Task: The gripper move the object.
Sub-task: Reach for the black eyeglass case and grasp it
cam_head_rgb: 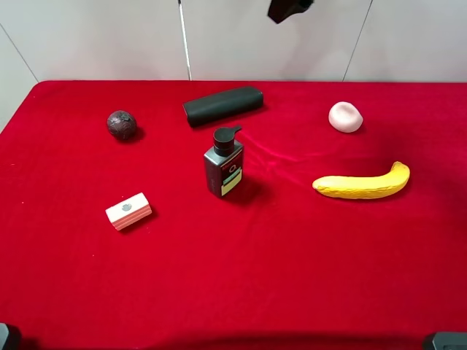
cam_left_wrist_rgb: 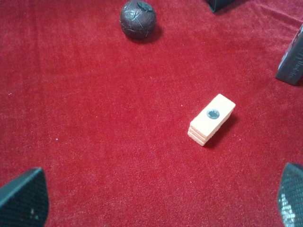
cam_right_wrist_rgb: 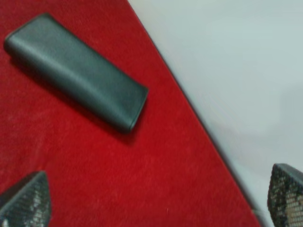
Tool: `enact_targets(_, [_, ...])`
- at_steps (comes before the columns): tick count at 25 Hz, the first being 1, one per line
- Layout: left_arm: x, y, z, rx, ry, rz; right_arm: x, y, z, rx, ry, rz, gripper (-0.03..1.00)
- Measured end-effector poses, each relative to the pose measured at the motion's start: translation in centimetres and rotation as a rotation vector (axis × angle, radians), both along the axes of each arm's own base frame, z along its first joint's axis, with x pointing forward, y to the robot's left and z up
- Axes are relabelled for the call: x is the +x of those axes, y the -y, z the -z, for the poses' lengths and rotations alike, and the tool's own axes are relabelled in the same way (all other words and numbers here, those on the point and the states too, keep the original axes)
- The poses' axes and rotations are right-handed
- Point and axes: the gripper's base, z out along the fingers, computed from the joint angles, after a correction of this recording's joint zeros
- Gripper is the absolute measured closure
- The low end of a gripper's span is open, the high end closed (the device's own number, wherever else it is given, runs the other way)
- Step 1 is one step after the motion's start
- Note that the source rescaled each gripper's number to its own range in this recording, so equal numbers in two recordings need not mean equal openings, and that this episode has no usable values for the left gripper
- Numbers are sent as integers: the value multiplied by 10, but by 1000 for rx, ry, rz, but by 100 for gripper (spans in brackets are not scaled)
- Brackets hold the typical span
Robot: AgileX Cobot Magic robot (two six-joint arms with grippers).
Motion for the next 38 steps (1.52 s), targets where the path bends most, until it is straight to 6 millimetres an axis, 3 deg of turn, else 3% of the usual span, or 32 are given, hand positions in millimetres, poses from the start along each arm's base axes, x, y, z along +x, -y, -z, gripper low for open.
enact_targets(5, [0,0,0,0,0,0,13,-23,15,-13,-2,-50,-3])
enact_targets(15, [0,0,0,0,0,0,30,-47,61,-69,-61,-118,-3])
enact_targets(38, [0,0,0,0,0,0,57,-66,154,-118,-93,-191,-3])
